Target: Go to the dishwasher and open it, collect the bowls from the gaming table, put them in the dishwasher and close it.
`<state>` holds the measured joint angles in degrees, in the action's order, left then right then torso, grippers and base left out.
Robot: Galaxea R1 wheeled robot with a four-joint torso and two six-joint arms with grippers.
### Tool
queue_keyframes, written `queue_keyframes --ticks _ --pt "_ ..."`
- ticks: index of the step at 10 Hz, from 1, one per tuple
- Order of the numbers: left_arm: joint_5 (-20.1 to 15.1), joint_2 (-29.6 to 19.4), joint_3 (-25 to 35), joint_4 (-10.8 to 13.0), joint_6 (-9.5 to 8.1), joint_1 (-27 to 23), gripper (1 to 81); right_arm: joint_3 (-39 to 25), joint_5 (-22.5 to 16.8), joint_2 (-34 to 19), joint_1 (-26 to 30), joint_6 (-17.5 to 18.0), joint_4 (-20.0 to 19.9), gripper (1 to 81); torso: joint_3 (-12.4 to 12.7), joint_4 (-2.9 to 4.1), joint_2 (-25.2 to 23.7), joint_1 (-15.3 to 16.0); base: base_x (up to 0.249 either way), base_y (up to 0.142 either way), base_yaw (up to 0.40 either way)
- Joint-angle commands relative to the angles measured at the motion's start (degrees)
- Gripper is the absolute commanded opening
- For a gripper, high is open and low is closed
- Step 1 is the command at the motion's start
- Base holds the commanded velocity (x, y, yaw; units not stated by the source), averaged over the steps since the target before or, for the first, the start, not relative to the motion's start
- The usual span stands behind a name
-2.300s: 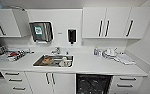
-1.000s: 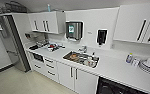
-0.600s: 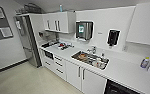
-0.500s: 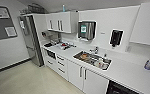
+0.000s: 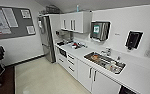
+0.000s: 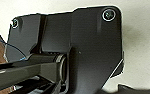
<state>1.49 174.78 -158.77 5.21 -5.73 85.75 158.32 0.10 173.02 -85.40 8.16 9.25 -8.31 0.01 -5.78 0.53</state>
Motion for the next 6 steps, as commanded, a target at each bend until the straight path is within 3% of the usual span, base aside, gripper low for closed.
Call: queue_keyframes --ticks 1,6 --pt "-3.07 0.05 -0.05 0.68 0.54 -2.74 81.1 0.14 -2.91 0.07 2.73 -0.16 -0.55 81.1 0.00 0.00 0.00 0.00 0.000 0.000 0.356" --pt "-3.25 0.05 -0.05 0.68 0.54 -2.73 81.1 0.14 -3.00 0.33 2.90 -0.16 -0.46 81.1 0.00 0.00 0.00 0.00 0.000 0.000 0.357"
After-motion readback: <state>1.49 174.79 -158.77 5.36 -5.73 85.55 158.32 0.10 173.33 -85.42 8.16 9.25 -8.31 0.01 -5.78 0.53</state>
